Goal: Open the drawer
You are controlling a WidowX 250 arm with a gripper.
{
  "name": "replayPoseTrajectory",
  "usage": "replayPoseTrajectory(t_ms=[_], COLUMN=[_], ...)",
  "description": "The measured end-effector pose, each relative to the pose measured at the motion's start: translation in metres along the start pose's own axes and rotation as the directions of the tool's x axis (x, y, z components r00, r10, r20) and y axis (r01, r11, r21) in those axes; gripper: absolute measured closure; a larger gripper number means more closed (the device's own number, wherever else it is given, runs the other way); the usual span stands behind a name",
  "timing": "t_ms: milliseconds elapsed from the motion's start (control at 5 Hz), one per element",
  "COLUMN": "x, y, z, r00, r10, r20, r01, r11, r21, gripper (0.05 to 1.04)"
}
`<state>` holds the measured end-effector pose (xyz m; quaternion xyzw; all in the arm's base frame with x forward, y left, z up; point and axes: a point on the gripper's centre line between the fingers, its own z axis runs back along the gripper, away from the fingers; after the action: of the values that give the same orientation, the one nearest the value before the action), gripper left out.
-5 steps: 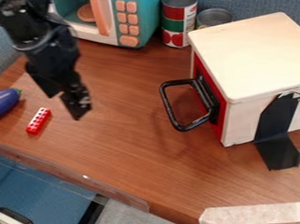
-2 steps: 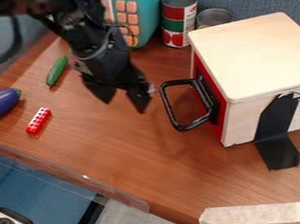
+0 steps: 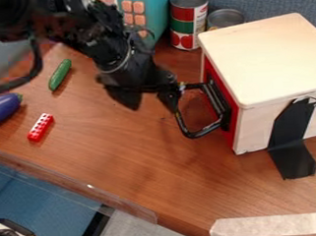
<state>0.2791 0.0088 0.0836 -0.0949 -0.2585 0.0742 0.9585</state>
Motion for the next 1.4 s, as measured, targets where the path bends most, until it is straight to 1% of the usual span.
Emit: replayPoseTrajectory(t_ms=[200,400,600,800,1000,1200,1400], x=[0.002,0.001,0.001,0.010,0.013,0.012,0.009], y=[-0.007,-0.012,-0.014,-0.019,-0.018,-0.018,-0.015], z=[-0.007,-0.017,-0.030,-0.040,-0.050,-0.059,-0.067], r00=[0.999,0.999,0.997,0.996,0.993,0.989,0.986], r10=[0.031,0.047,0.070,0.083,0.107,0.144,0.162], r20=[0.018,0.022,0.013,0.031,0.044,0.047,0.044], r01=[-0.031,-0.047,-0.070,-0.083,-0.108,-0.145,-0.164], r11=[0.999,0.999,0.998,0.997,0.994,0.989,0.986], r21=[-0.013,-0.009,-0.008,0.000,0.017,0.028,0.038], gripper=[0.082,0.082,0.082,0.082,0.082,0.136,0.415])
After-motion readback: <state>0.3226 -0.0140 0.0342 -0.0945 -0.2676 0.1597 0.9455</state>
